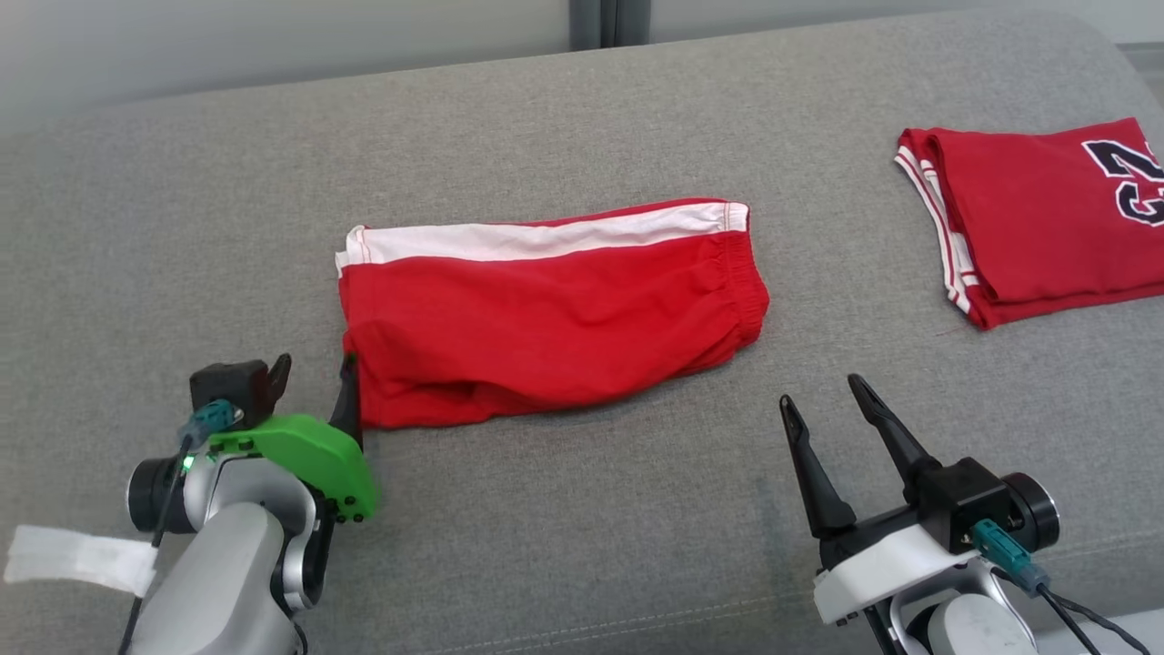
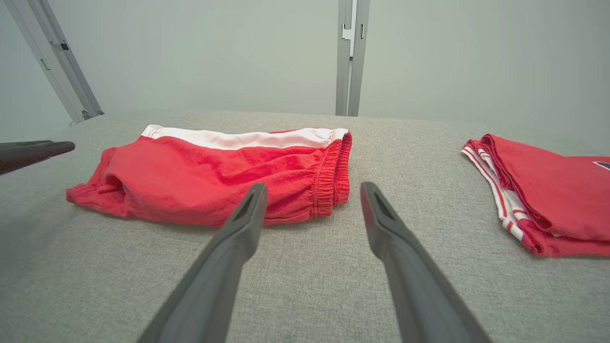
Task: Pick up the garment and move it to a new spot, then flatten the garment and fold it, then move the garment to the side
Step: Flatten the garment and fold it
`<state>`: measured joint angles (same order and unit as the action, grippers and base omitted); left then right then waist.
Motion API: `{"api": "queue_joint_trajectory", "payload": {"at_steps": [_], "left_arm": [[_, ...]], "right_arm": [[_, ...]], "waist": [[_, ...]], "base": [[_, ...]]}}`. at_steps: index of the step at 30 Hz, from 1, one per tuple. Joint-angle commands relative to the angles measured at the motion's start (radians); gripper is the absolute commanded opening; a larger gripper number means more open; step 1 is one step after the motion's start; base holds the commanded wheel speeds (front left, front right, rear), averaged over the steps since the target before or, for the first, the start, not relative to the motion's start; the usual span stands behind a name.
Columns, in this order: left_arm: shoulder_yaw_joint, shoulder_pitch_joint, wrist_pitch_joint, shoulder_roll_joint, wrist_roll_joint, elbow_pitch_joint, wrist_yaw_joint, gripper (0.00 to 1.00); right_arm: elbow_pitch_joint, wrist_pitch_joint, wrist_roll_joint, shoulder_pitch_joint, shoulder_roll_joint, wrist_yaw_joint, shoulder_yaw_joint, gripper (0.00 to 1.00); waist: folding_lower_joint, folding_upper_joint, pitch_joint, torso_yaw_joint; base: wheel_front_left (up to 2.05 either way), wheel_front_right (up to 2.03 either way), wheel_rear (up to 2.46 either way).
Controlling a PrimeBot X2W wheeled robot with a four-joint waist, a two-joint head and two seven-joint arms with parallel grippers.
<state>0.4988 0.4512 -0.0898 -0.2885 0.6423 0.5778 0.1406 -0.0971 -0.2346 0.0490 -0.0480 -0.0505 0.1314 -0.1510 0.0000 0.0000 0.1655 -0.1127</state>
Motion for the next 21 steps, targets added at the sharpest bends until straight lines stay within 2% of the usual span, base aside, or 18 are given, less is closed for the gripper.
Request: {"api": "queue_joint_trajectory", "payload": {"at_steps": [1, 3, 10, 15, 21], "left_arm": [[-0.016, -0.028, -0.032, 0.01, 0.019, -0.009, 0.007, 1.0], [-0.04, -0.046, -0.097, 0.024, 0.033, -0.026, 0.008, 1.0], [-0.11, -0.121, -0.174, 0.067, 0.025, -0.126, -0.014, 1.0], [-0.221, -0.228, -0.175, 0.108, -0.075, -0.293, -0.042, 1.0], [-0.291, -0.368, -0.175, 0.14, -0.187, -0.389, -0.079, 1.0]], "right_arm": [[-0.001, 0.004, -0.001, 0.013, -0.001, -0.002, 0.003, 1.0], [-0.003, 0.006, 0.004, 0.024, -0.001, -0.002, 0.002, 1.0], [-0.008, 0.019, 0.008, 0.049, -0.001, -0.002, 0.005, 1.0], [-0.005, 0.024, 0.01, 0.064, -0.001, -0.002, 0.012, 1.0], [-0.004, 0.014, 0.02, 0.076, -0.001, -0.002, 0.038, 1.0]], "waist": [[0.0, 0.0, -0.026, 0.027], [0.0, 0.0, -0.042, 0.044], [0.0, 0.0, -0.088, 0.096], [0.0, 0.0, -0.121, 0.128], [0.0, 0.0, -0.152, 0.146]], "base": [[0.0, 0.0, 0.0], [0.0, 0.0, 0.0], [0.0, 0.0, 0.0], [0.0, 0.0, 0.0], [0.0, 0.0, 0.0]]}}
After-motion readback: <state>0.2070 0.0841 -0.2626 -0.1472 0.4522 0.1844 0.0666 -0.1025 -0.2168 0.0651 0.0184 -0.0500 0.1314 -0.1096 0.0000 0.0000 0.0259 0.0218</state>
